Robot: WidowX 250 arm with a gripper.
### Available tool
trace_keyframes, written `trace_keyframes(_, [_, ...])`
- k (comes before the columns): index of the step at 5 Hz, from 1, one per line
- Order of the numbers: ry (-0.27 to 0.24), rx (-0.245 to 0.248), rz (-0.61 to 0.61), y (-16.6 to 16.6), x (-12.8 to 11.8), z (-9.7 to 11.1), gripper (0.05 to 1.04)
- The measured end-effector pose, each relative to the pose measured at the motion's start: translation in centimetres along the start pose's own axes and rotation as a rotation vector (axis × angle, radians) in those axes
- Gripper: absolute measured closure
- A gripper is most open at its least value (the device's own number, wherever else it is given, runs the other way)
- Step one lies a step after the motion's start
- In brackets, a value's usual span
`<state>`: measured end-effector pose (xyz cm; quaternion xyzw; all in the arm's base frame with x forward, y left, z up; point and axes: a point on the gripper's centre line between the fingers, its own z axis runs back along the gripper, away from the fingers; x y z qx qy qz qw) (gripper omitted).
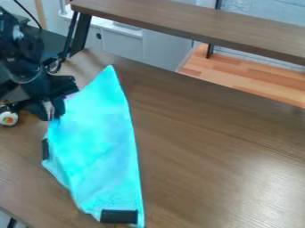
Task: Fold the cloth from top right to bottom left
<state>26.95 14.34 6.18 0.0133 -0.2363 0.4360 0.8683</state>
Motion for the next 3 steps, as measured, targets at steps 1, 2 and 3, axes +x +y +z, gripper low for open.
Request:
trace_keyframes(1, [0.031,0.077,-0.003,-0.5,0.3,0.6,0.294])
trace_keyframes(2, [0.070,0.128,0.014,-1.4,0.6,2.0,0.087])
trace_keyframes(3, [0.066,0.147,-0.043,-3.9,1.1,4.6,0.083])
